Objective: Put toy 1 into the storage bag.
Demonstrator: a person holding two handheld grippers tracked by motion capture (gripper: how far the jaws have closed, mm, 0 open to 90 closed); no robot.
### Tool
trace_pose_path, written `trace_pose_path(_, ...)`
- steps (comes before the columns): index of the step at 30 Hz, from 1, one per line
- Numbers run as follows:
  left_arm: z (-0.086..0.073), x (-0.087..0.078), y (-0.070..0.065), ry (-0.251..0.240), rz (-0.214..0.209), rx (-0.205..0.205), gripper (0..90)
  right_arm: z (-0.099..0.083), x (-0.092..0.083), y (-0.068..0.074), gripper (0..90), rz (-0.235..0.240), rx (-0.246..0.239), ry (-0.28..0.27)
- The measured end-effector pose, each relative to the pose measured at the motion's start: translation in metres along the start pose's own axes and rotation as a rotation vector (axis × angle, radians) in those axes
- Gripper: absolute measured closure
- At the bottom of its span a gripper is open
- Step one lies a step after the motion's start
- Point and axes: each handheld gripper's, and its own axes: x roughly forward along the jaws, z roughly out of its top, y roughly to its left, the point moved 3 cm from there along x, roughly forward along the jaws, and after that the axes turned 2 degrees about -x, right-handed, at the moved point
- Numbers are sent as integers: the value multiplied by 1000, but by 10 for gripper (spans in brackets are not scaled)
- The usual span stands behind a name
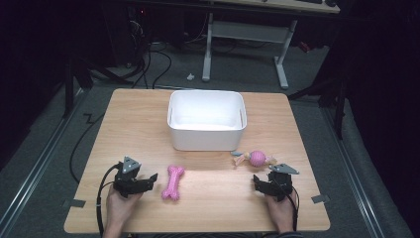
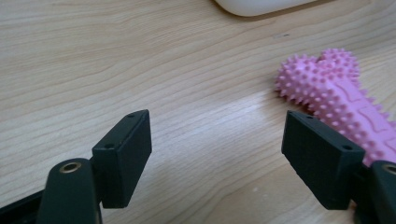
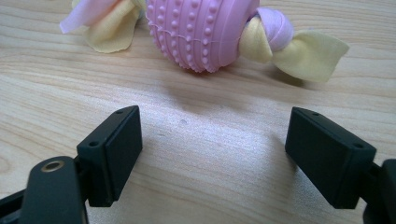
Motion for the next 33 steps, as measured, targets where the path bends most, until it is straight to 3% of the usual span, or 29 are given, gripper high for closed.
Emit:
trace_pose_path(7,5,-3,-18,-10,-32,20,243,0,0,0,188,0,0,0)
trace_pose_path(21,14,5,-54,28,-79,70,233,0,0,0,189,0,0,0)
trace_pose_path(26,15,10,-60,44,-74,71,233,0,0,0,190,1,0,0)
trace_pose_path(33,16,21,-68,89,-20,75,237,0,0,0,191,2,-1,0)
